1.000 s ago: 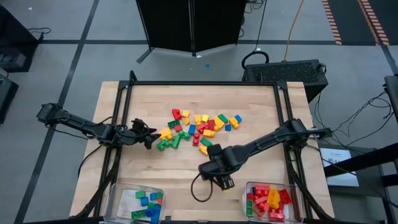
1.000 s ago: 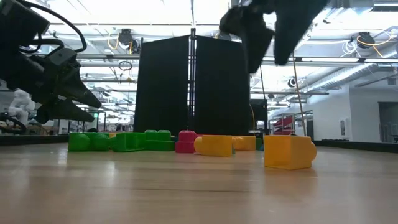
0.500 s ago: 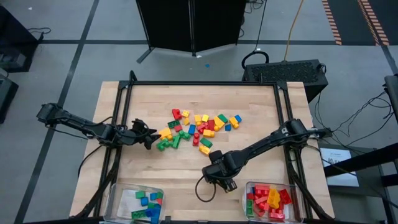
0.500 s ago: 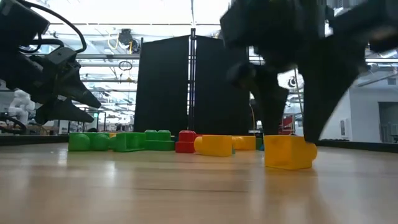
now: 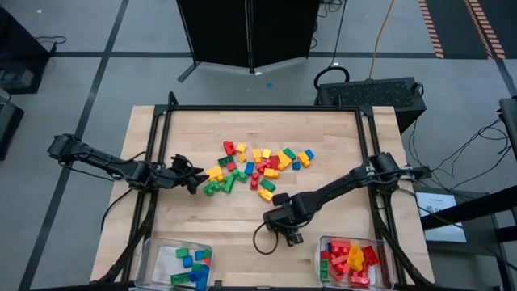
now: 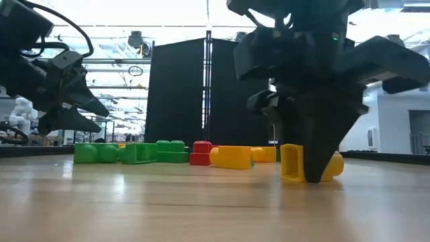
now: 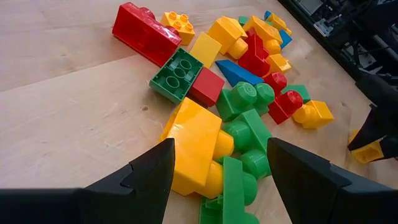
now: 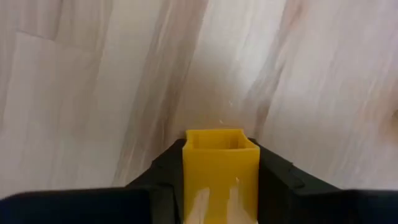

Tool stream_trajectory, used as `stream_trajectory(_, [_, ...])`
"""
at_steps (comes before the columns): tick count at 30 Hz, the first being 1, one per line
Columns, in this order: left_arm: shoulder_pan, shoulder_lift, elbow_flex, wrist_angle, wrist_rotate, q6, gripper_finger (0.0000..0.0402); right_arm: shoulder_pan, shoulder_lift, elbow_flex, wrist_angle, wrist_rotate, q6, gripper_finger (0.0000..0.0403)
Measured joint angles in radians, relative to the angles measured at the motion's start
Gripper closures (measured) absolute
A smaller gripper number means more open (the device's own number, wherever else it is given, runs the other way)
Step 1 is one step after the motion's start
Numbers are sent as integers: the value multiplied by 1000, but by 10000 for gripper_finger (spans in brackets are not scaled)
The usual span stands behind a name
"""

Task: Sort blocks by size
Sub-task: Put the yellow game piece into the right transparent bin

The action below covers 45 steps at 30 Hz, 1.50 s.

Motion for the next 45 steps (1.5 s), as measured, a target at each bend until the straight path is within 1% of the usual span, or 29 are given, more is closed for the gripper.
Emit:
stream_trajectory(3, [0,0,0,0,0,0,146,-6,0,9,-48,-9,56,291])
stream_trajectory(5, [0,0,0,0,0,0,146,-7,-5,26,-106,-44,90,291])
stream_trajectory(7, [0,0,0,0,0,0,146,-2,-19,57,-159,-47,123,291])
stream_trajectory(10, [0,0,0,-1,0,0,146,22,-89,113,-231,-45,155,291])
stream_trajectory(13, [0,0,0,0,0,-1,146,48,-178,133,-285,-46,252,291])
stream_trajectory(16, [0,0,0,0,0,-24,146,92,-271,133,-355,-7,425,291])
stream_trajectory(19, [0,0,0,0,0,-25,146,172,-348,133,-462,45,622,291])
stream_trajectory(22, [0,0,0,0,0,-25,146,269,-389,133,-570,83,819,291])
stream_trajectory(26, [0,0,0,0,0,-26,146,420,-421,133,-683,86,1097,291])
stream_trajectory(34, [0,0,0,0,-1,-26,146,715,-426,133,-716,77,1607,291])
stream_trajectory(37, [0,0,0,0,-1,-26,146,799,-426,133,-722,45,1781,291])
stream_trajectory(41, [0,0,0,0,-1,-26,146,880,-426,133,-702,31,1953,291])
stream_trajectory(45, [0,0,0,0,-1,-26,146,920,-424,133,-698,37,2038,291])
